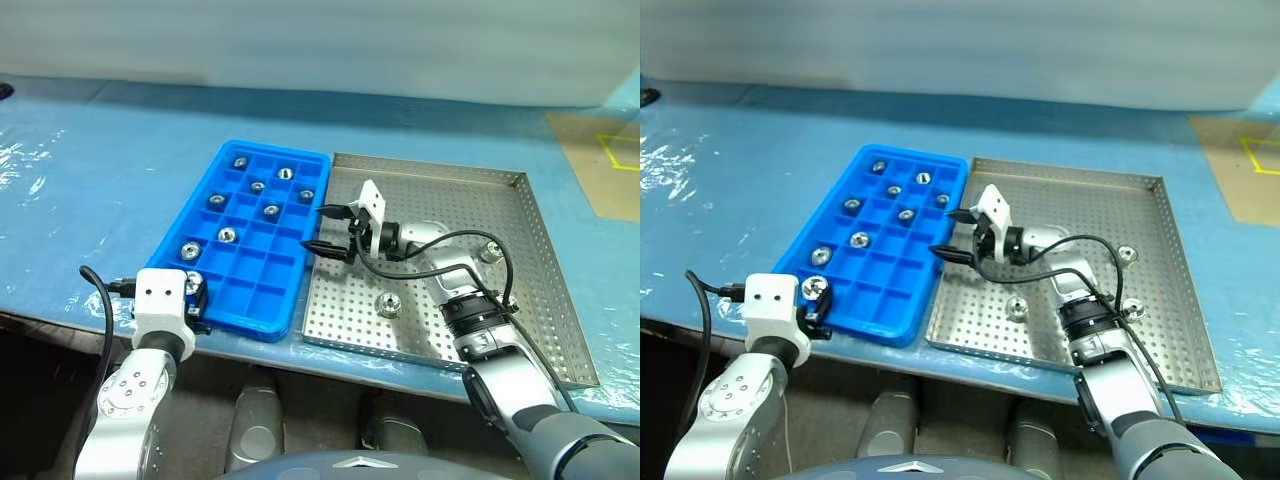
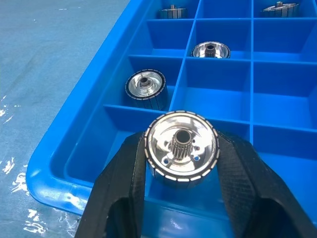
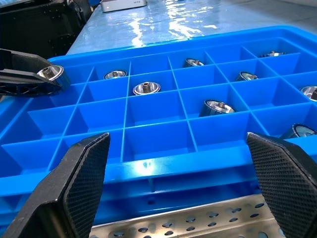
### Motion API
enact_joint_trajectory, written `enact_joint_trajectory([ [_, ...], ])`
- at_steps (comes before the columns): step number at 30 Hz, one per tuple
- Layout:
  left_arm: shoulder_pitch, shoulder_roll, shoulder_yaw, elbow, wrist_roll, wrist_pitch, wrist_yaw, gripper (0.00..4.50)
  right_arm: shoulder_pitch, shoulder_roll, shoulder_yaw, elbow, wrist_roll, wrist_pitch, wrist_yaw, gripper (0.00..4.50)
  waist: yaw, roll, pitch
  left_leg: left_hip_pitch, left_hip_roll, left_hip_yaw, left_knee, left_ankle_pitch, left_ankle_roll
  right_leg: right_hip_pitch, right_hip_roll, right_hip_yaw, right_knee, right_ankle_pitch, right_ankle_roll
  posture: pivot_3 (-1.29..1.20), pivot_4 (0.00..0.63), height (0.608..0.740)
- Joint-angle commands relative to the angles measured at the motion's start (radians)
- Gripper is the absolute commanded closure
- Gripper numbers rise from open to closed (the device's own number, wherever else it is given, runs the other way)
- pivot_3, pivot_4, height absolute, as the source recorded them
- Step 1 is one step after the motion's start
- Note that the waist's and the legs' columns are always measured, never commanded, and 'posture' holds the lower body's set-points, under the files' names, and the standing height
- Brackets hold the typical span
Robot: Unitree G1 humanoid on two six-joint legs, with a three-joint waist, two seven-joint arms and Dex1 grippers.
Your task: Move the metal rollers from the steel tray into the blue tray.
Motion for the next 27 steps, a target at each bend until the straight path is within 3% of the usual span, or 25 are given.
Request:
enact_joint_trajectory([
  [1,-0.007,0.011,0.023,0.006,-0.009,0.014,-0.002,1.52,-0.025,0.004,-0.002,-0.012,0.005,-0.018,0.011,0.00,0.001,0.000,0.000,0.000,0.000,0.000,0.000,0.000,0.000,0.000,0.000,0.000,0.000,0.000,0.000,0.44,0.150,0.740],
  [6,-0.055,0.042,0.010,0.005,-0.024,0.053,-0.021,0.02,-0.019,0.000,-0.006,-0.016,0.001,-0.018,0.011,0.00,0.002,0.000,0.000,0.000,0.000,0.000,0.000,0.000,0.000,0.000,0.000,0.000,0.001,0.000,0.000,0.43,0.150,0.740],
  [17,-0.257,0.102,-0.025,0.013,-0.109,0.010,-0.111,0.02,0.024,-0.036,-0.032,-0.114,0.030,0.044,0.005,0.00,0.000,0.000,0.000,0.000,0.000,0.000,0.001,0.001,-0.001,0.000,0.000,0.000,0.002,0.000,0.000,0.36,0.150,0.740],
  [27,-0.446,0.192,-0.095,0.212,-0.193,-0.149,-0.278,0.02,0.171,-0.182,-0.064,-0.396,0.073,0.187,-0.005,0.00,-0.020,0.000,0.000,0.003,0.000,0.000,0.002,0.002,-0.003,0.001,0.000,0.001,0.004,0.000,0.000,0.17,0.150,0.740],
])
